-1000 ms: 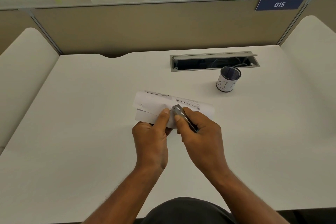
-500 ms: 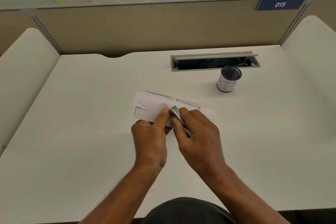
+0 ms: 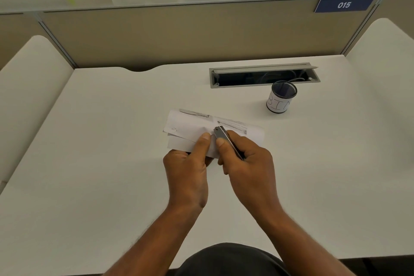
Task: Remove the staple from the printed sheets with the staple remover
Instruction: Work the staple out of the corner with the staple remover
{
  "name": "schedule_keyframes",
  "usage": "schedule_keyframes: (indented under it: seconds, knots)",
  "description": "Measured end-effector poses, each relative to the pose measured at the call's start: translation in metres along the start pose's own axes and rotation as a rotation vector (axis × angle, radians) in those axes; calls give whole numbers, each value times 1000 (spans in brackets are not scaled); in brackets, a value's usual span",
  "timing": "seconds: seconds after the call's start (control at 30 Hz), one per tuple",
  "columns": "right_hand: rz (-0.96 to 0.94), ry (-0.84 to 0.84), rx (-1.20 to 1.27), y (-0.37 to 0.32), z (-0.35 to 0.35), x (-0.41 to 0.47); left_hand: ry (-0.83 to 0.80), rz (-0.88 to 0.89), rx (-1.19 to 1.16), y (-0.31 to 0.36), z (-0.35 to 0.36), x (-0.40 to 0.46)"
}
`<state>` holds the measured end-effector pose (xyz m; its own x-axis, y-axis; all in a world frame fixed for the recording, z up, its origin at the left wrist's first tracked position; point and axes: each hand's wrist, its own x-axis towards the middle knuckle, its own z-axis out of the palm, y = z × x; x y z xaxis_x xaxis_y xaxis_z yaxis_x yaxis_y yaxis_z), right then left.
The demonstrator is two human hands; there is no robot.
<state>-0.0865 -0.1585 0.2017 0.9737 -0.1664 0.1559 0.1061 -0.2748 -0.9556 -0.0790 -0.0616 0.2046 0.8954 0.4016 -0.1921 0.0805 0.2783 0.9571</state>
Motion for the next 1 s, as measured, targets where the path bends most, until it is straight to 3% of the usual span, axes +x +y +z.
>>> schedule_keyframes:
  seconds: [0.6,0.83,1.0]
  knots:
    - [-337,30,-419,9,-1,-1,-12,-3,39,3,0,2]
    - [-301,44,-359,3,4,1,-1,-12,-10,7,2,7]
    - [-173,33,-176,1,4,1,2,-14,-24,5,3,7]
